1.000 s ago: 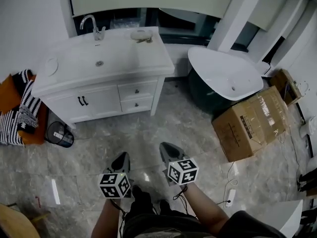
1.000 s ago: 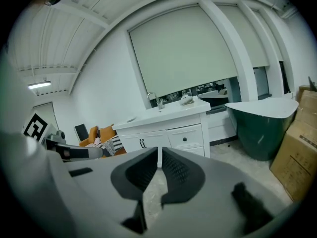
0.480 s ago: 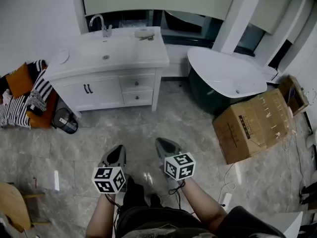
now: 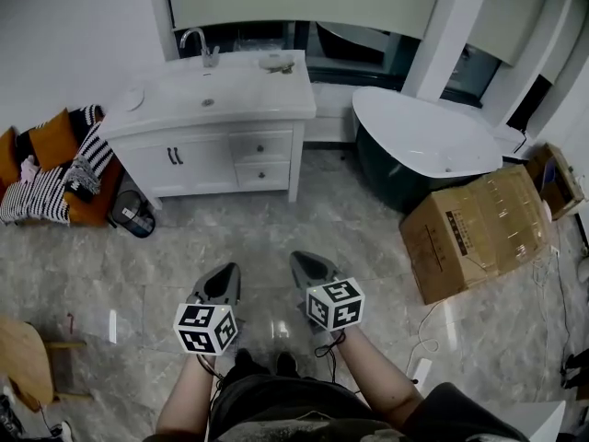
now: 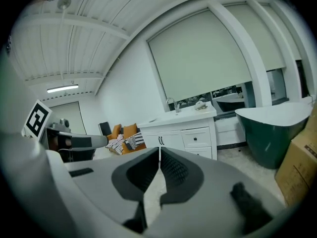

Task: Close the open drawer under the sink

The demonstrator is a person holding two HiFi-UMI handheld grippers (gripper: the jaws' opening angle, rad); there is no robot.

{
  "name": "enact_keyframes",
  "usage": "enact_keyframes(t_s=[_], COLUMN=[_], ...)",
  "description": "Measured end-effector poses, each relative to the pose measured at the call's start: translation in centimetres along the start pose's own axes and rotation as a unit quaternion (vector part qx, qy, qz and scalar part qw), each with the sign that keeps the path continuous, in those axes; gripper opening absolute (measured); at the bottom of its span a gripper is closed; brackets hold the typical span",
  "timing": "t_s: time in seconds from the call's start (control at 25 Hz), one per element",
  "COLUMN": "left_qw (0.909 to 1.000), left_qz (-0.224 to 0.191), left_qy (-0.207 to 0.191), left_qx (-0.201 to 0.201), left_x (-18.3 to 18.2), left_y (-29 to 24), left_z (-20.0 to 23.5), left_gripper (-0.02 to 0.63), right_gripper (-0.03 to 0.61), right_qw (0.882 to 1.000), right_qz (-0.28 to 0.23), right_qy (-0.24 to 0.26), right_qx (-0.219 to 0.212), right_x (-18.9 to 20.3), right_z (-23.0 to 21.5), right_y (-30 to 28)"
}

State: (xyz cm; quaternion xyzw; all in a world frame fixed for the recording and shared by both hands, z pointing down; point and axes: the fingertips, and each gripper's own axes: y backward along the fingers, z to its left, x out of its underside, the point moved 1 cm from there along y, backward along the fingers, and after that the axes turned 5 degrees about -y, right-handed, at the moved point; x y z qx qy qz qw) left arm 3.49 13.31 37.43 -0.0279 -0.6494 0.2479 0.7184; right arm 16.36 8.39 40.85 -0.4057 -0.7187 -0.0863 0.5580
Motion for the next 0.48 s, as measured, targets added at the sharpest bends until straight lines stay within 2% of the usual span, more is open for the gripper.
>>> enact_keyframes(t_s=[0.48], left_qw=[0.9998], left_qz=[-0.011], left_qy=[-0.012], left_qx=[0.007], left_x=[-0.4], left_y=[0.2], left_z=[-1.6], left_gripper=[0.015], right_gripper=[0.029], right_qw=[0.999], right_qz=[0.011], right_qy=[0.035], right_qx=[-0.018], right_x=[0.7], right_z=[2.0], right_y=[0.9])
